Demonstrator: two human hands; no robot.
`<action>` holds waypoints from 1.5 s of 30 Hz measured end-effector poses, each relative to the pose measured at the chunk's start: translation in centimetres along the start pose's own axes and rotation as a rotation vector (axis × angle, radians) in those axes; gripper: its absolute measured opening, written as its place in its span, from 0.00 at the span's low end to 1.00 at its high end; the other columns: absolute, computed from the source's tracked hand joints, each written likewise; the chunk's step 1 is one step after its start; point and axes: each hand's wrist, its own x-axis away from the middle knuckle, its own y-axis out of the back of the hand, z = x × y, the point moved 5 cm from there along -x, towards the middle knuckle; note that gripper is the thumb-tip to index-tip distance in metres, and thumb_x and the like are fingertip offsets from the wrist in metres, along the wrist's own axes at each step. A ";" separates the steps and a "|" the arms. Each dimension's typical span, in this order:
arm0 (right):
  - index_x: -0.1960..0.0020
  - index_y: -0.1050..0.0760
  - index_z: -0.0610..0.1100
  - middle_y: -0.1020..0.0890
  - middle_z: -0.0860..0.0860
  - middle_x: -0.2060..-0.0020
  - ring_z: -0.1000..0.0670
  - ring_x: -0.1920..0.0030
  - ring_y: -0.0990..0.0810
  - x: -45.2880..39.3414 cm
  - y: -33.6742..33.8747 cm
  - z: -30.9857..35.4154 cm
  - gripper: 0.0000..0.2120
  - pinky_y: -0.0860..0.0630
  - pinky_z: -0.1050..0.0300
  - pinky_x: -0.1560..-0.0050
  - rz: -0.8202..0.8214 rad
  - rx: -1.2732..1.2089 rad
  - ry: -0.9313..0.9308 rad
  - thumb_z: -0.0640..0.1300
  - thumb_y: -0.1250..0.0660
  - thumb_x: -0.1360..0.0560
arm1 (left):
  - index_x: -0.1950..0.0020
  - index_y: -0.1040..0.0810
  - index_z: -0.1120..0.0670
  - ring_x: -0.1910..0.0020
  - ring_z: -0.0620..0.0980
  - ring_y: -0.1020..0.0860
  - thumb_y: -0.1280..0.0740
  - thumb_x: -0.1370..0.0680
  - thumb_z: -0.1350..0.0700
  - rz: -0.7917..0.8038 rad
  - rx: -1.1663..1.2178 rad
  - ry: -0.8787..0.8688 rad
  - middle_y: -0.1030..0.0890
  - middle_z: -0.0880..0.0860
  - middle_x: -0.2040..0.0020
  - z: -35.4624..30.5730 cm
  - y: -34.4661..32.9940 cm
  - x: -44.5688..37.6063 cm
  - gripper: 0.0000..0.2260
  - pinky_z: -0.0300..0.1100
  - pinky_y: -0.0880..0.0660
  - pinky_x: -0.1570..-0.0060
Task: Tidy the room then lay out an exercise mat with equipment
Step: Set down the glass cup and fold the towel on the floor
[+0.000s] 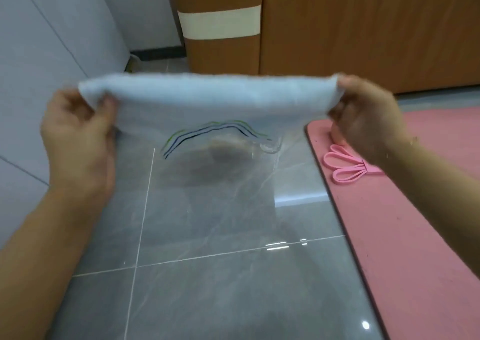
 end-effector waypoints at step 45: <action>0.44 0.26 0.41 0.24 0.48 0.53 0.48 0.54 0.25 0.4 7.3 -23.1 0.16 0.32 0.58 0.54 -0.146 0.989 -0.613 0.49 0.30 0.27 | 0.37 0.28 0.59 0.44 0.56 0.23 0.30 0.25 0.51 0.090 -0.844 0.691 0.23 0.55 0.42 23.8 2.4 4.9 0.21 0.43 0.29 0.48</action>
